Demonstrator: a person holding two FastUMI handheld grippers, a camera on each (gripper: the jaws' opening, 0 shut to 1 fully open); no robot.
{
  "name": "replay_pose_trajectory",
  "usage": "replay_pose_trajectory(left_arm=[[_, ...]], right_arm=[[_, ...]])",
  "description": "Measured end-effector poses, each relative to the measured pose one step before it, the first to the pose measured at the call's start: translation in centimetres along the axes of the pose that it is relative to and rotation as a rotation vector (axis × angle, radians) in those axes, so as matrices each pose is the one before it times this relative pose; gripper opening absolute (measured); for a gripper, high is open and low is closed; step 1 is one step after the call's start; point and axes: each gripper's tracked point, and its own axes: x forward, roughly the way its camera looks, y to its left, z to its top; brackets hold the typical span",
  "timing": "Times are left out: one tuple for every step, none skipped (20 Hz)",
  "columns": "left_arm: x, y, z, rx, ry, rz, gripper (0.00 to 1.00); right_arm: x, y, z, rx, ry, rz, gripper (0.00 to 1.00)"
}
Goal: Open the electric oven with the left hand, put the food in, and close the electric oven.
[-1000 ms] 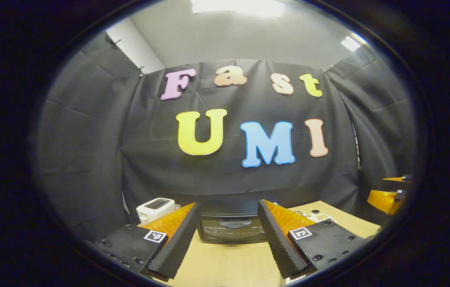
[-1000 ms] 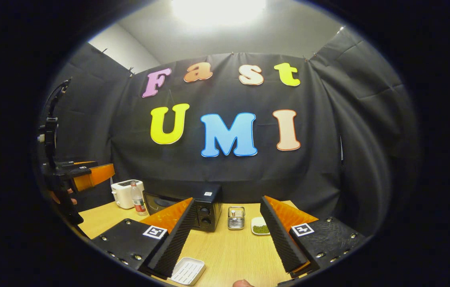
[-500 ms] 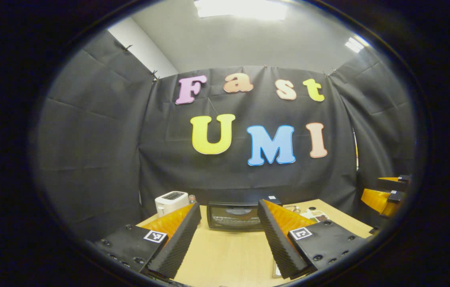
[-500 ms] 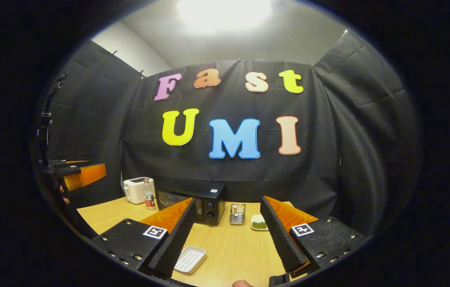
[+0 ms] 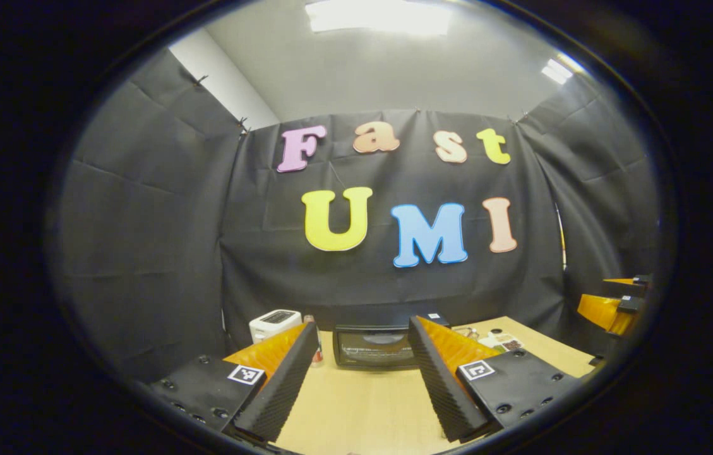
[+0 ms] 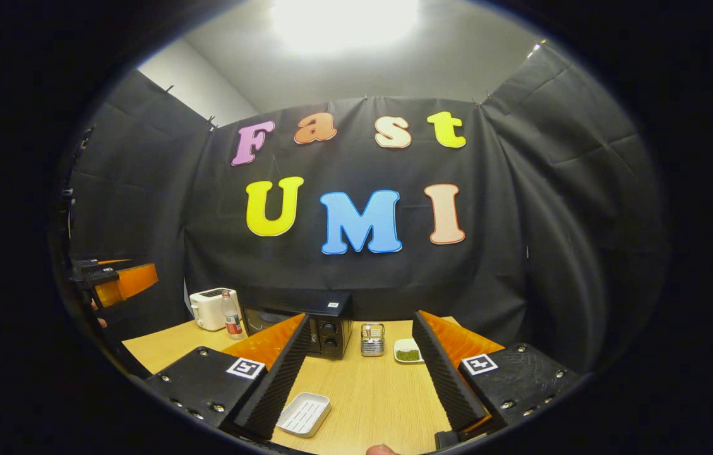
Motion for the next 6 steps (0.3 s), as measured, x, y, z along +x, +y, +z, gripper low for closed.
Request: replay_pose_trajectory(left_arm=[[0.109,-0.022,0.058,-0.00236,-0.00279,-0.00254,1.0],[0.083,-0.116,0.158,-0.0026,-0.00404,-0.00517,1.0],[0.101,0.053,-0.139,0.00072,-0.0009,-0.00153,1.0],[0.227,-0.021,-0.082,0.00274,-0.00029,-0.00348,1.0],[0.088,-0.192,-0.201,0.00221,-0.00043,-0.00355,1.0],[0.135,-0.023,0.1,-0.00017,-0.00099,-0.00342,1.0]], right_arm=[[0.099,0.108,0.04,-0.00078,0.00282,0.00019,0.97],[0.178,-0.01,0.043,-0.00101,0.00118,-0.00202,0.97],[0.043,0.027,0.202,-0.00023,-0.00184,-0.00364,0.97],[0.055,-0.049,0.313,-0.00057,-0.00688,-0.00424,0.97],[0.166,0.005,0.255,-0.00149,-0.00703,-0.00265,0.98],[0.156,-0.069,0.26,-0.0021,-0.00631,-0.0024,0.98]])
